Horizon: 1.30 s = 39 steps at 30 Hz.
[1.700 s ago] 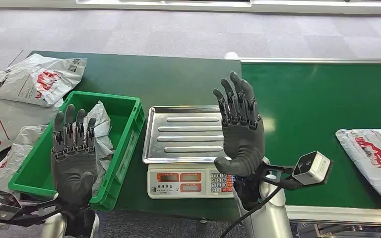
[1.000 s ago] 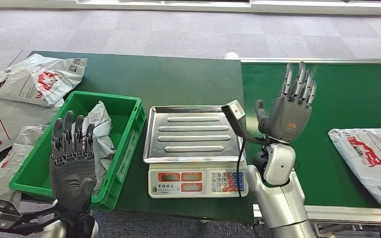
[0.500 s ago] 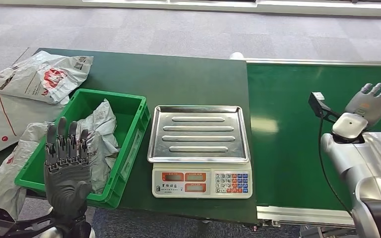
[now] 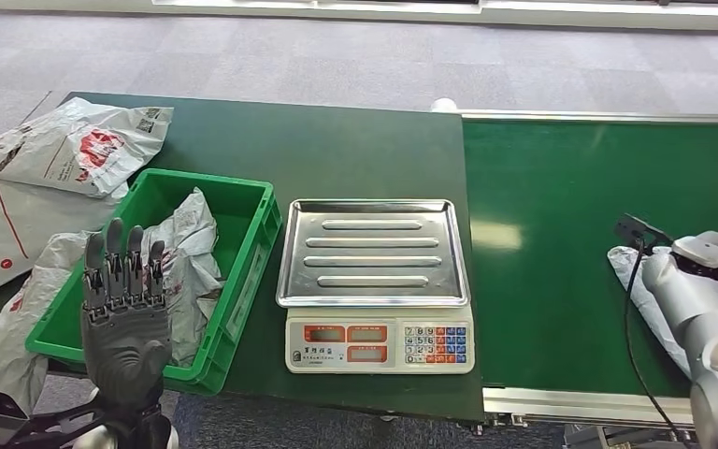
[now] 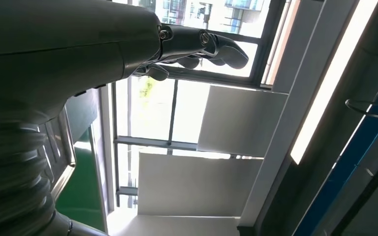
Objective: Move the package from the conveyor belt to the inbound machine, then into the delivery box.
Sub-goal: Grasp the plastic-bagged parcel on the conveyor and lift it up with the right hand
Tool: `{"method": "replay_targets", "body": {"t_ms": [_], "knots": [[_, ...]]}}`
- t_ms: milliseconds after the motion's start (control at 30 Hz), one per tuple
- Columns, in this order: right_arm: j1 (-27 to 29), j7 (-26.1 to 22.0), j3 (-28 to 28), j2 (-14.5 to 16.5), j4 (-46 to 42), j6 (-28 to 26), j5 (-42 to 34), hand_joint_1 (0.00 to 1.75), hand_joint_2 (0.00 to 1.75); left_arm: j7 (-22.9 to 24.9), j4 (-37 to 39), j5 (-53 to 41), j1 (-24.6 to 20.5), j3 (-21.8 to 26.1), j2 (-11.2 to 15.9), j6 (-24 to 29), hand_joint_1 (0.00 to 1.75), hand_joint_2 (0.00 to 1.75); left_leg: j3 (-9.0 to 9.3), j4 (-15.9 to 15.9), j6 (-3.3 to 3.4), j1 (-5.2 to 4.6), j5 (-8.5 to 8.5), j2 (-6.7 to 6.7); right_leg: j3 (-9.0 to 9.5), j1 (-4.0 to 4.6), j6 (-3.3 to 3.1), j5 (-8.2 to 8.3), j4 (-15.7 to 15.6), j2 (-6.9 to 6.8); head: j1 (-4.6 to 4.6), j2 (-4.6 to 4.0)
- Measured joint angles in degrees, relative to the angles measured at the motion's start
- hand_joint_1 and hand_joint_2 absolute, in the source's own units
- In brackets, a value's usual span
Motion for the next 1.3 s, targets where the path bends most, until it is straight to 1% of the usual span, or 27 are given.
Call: {"method": "replay_targets", "body": {"t_ms": [100,367,533,633,667,733,867,967,1000,1067,1167,1233,1300], "knots": [[0.7,-3.6,-3.5,1.0,0.3,1.0,-1.9,0.00,1.75,-0.9,0.0,-1.5,-0.1,0.1,-0.2,-0.5,0.00,1.75,0.03,0.0,0.00,0.00,-0.01,0.08,0.00,0.00,0.00,0.00,0.0,0.07,-0.01,0.00],[2.0,-7.3,-8.7,4.2,0.6,1.1,-3.2,0.00,1.75,-1.6,0.0,-3.3,-0.3,0.4,-0.6,-0.6,0.00,1.75,0.03,0.0,0.01,0.01,-0.01,0.11,0.00,0.01,0.00,0.00,0.0,0.07,-0.01,0.00],[3.7,-8.6,-10.9,5.9,0.6,-2.1,-3.2,0.00,1.75,-1.6,-0.4,-4.2,-1.0,0.9,-0.6,-0.6,0.00,1.75,0.02,0.0,0.01,0.00,-0.01,0.06,0.01,0.01,0.00,0.00,0.0,0.01,-0.01,0.00],[4.1,-9.4,-11.8,6.3,0.6,-6.4,-1.0,0.00,1.75,-1.5,-0.8,-4.3,-1.4,1.6,-0.6,-0.5,0.00,1.75,0.02,0.0,0.01,0.00,-0.01,0.06,0.01,0.00,0.00,0.00,0.0,0.02,0.00,0.00],[4.0,-10.9,-11.9,6.3,0.6,-7.8,0.2,0.00,1.75,-1.4,-0.9,-4.3,-1.5,1.7,-0.6,-0.5,0.00,1.75,0.02,0.0,0.01,0.00,-0.01,0.07,0.01,0.00,0.00,0.00,0.0,0.03,0.00,0.00],[3.7,-15.3,-12.0,6.0,0.6,-9.3,2.3,0.00,1.75,-1.4,-1.1,-4.3,-1.7,2.0,-0.5,-0.6,0.00,1.75,0.03,0.0,0.01,0.00,-0.01,0.08,0.01,0.00,0.00,0.00,0.0,0.05,-0.01,0.00],[2.9,-22.9,-11.7,5.3,0.6,-9.9,4.9,0.00,1.75,-1.6,-1.0,-4.8,-2.5,2.3,-0.3,-0.6,0.00,1.75,0.02,0.0,0.02,0.00,0.00,0.02,0.03,0.00,0.00,0.00,0.0,-0.03,-0.01,0.00],[2.9,-33.1,-11.5,5.0,0.6,-10.6,3.7,0.00,1.75,-1.7,-0.9,-5.5,-3.2,2.7,-0.2,-1.3,0.00,1.75,0.04,0.0,0.02,0.00,0.00,0.06,0.03,0.00,0.00,0.00,0.0,0.02,-0.02,0.00],[2.8,-35.8,-11.5,4.9,0.6,-10.6,3.2,0.00,1.75,-1.7,-0.9,-5.6,-3.4,2.9,-0.1,-1.6,0.00,1.75,0.05,0.0,0.02,0.00,0.00,0.06,0.03,0.00,0.00,0.00,0.0,0.02,-0.02,0.00],[2.8,-38.0,-11.5,4.6,0.6,-10.6,2.6,0.00,1.75,-1.7,-0.7,-5.8,-3.6,3.2,0.0,-2.0,0.00,1.75,0.04,0.0,0.02,0.00,0.00,0.03,0.03,0.00,0.00,0.00,0.0,-0.02,-0.02,0.00],[2.7,-38.7,-11.5,4.4,0.6,-10.3,2.7,0.00,1.75,-1.7,-0.5,-6.1,-3.8,3.5,0.1,-2.4,0.00,1.75,0.03,0.0,0.02,0.00,0.00,0.01,0.03,0.00,0.01,0.00,0.0,-0.02,-0.01,0.00],[2.6,-39.4,-11.5,4.2,0.6,-9.3,3.8,0.00,1.75,-1.7,-0.1,-7.0,-4.0,3.7,0.2,-2.6,0.00,1.75,0.03,0.0,0.02,-0.01,0.00,0.03,0.03,0.00,0.01,0.00,0.0,0.01,-0.01,0.00],[2.6,-41.1,-11.4,4.0,0.6,-7.9,5.0,0.00,1.75,-1.7,0.3,-8.1,-4.2,3.7,0.4,-2.5,0.00,1.75,0.03,0.0,0.02,-0.01,0.00,0.02,0.03,0.00,0.01,0.00,0.0,0.00,-0.01,0.00]]}}
